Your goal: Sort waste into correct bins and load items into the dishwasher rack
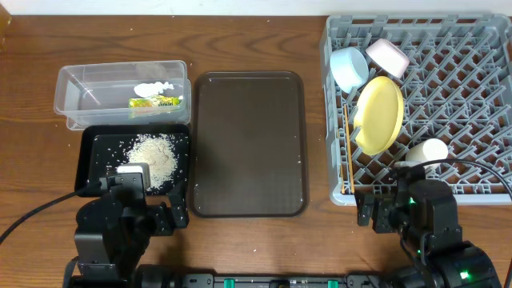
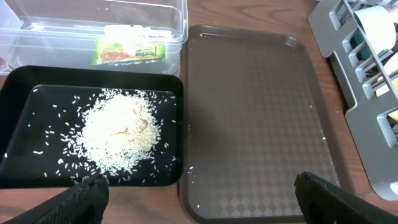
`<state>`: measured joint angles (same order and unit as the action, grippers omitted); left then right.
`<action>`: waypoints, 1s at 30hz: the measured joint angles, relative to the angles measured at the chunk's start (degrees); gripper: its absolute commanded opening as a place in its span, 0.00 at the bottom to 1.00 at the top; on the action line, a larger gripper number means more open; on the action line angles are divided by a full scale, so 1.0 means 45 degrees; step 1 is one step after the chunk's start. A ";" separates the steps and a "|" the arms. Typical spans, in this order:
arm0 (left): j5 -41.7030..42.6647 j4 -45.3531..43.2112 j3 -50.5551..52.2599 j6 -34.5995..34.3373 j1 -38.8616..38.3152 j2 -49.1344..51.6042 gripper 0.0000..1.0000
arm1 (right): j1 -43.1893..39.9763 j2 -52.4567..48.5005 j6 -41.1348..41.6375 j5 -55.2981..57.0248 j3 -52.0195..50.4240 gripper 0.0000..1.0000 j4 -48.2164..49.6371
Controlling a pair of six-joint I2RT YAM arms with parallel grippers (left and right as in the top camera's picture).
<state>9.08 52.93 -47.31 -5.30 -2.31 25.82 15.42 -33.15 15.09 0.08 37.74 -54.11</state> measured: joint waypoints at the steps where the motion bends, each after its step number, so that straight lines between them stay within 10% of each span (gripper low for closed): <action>1: 0.0000 0.0000 0.0000 0.0000 0.0000 0.0000 0.98 | 0.0000 0.0000 0.0000 0.0000 0.0000 0.99 -0.0112; 30: 0.0000 0.0005 0.0010 0.0000 0.0000 0.0000 0.98 | -0.0034 0.0384 -0.0243 0.0325 -0.0058 0.99 -0.0515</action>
<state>9.08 52.95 -47.27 -5.30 -2.31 25.82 15.27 -31.42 14.00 1.54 37.47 -56.42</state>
